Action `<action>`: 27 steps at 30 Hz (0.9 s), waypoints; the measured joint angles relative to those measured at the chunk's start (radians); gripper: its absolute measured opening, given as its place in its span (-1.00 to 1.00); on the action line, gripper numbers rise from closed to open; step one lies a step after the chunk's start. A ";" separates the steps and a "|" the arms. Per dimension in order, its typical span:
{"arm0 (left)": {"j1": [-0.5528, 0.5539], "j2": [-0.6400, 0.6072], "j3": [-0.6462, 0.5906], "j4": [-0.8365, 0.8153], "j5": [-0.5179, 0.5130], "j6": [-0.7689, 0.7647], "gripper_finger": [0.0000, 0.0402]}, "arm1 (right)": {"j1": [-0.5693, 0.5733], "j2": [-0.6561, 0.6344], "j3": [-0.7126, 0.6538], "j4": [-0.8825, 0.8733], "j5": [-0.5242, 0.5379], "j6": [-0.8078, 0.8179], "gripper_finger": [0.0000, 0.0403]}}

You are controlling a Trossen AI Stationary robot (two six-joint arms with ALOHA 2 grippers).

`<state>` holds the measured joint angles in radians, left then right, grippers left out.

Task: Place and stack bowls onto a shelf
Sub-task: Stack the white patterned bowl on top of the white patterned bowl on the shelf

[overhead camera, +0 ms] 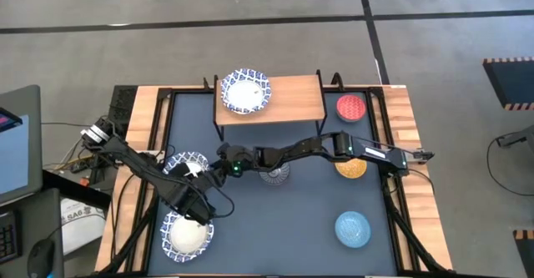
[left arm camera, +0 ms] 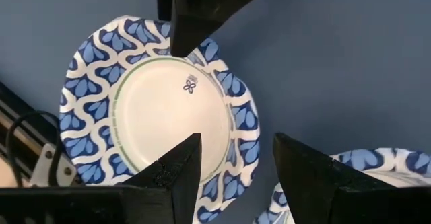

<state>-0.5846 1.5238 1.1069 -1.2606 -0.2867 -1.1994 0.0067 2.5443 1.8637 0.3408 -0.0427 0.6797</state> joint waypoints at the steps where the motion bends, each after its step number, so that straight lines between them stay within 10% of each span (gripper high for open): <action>1: 0.000 0.000 0.000 0.000 0.000 -0.007 -0.16 | 0.000 0.000 0.000 0.002 -0.008 0.012 0.15; 16: 0.000 0.000 0.000 0.003 0.021 -0.044 -0.16 | 0.017 0.000 0.000 -0.057 -0.020 -0.029 -0.91; 27: -0.016 0.000 0.016 -0.010 0.024 -0.070 -0.16 | 0.020 -0.120 0.000 -0.311 0.048 -0.223 -0.91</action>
<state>-0.6007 1.5242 1.1229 -1.2702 -0.2623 -1.2698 0.0263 2.4241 1.8633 0.0295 0.0056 0.4563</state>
